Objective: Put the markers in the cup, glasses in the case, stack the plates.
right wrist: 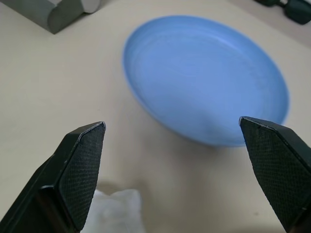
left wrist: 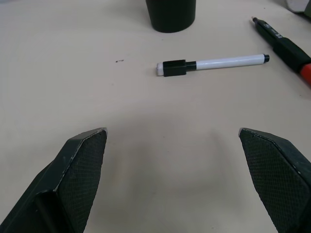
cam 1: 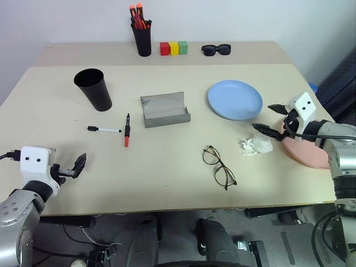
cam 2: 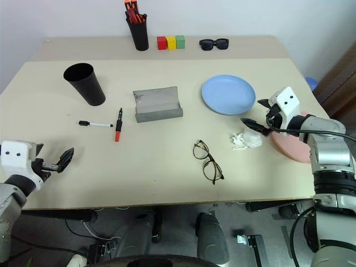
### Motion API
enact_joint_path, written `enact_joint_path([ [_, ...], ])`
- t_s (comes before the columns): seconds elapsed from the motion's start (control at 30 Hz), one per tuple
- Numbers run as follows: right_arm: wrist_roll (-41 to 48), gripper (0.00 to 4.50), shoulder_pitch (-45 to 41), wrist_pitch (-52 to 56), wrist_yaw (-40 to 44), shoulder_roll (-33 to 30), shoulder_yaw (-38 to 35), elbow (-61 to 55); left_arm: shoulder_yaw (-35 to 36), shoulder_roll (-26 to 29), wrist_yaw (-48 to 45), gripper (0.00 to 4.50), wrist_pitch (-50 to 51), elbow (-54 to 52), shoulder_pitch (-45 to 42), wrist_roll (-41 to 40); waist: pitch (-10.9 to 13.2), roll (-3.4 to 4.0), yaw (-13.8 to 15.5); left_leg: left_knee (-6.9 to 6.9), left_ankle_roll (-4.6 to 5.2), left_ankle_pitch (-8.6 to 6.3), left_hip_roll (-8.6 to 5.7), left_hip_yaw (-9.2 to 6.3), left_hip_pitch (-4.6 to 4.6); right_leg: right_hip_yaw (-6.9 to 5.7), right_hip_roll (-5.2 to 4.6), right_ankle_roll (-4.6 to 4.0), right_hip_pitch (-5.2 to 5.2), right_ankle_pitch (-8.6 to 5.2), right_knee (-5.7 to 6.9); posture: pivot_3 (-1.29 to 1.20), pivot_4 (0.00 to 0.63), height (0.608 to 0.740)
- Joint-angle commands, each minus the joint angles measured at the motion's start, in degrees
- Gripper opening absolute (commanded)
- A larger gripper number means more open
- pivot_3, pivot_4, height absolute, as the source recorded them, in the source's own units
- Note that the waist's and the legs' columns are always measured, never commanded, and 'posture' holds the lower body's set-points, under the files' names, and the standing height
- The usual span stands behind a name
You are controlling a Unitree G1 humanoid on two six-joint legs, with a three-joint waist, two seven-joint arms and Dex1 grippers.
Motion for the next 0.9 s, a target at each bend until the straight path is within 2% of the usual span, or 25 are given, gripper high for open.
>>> enact_joint_path([
  [0.03, 2.52, 4.5, 1.32, 1.63, 2.46, -1.4, -1.14, -4.77, 2.22, 0.81, -0.92, 4.47, -0.64, -2.3, 0.62, -0.95, 0.0, 0.0, -0.01, 0.0, 0.0, 0.0, 0.0, 0.0, 0.0, 0.0, 0.0, 0.0, 0.01, 0.0, 0.0, 0.0, 0.15, 0.74],
  [0.27, 2.41, 4.5, 1.9, 2.49, 1.5, -1.0, -1.3, -6.97, 3.23, 1.71, -2.49, 4.47, -0.77, -2.43, 1.26, -2.18, 0.0, 0.01, -0.04, 0.02, 0.0, 0.0, 0.02, 0.02, 0.02, 0.0, -0.02, -0.06, -0.08, 0.04, 0.0, 0.0, 0.15, 0.74],
  [0.43, 0.6, 4.5, 1.97, 0.54, -2.16, 1.81, 0.37, -8.74, 0.77, 0.67, 1.57, 4.47, 4.38, -4.08, -5.22, -4.98, -0.01, 0.0, 0.12, 0.02, 0.0, 0.0, 0.02, 0.03, 0.01, -0.03, -0.02, -0.06, -0.08, 0.04, 0.0, 0.0, 0.15, 0.74],
  [0.6, -0.67, 4.5, 2.75, 0.45, -6.95, 7.61, 3.62, -14.73, -9.58, -1.26, 8.59, 4.47, 11.65, -3.2, -16.48, -2.43, -0.02, -0.01, 0.29, 0.06, 0.03, 0.02, 0.0, 0.04, 0.02, -0.03, 0.0, -0.01, 0.19, 0.07, 0.1, 0.0, 0.15, 0.74],
  [0.77, -0.06, 4.5, 3.65, 3.29, -9.58, 12.9, 7.73, -23.21, -20.45, -6.94, 19.74, 4.47, 29.09, 4.61, -35.46, 2.15, -0.04, -0.07, 1.04, 0.24, 0.19, 0.13, 0.01, -0.04, 0.02, -0.03, 0.15, 0.28, 0.24, 0.22, 0.26, 0.0, 0.15, 0.74],
  [0.9, 0.66, 4.5, 5.77, 6.53, -11.57, 16.04, 10.54, -29.5, -19.71, -13.29, 24.81, 4.47, 37.97, 10.74, -44.66, 3.35, -0.05, -0.1, 1.27, 0.26, 0.18, 0.14, 0.0, -0.04, 0.04, -0.02, 0.17, 0.32, 0.24, 0.22, 0.31, 0.0, 0.15, 0.74],
])
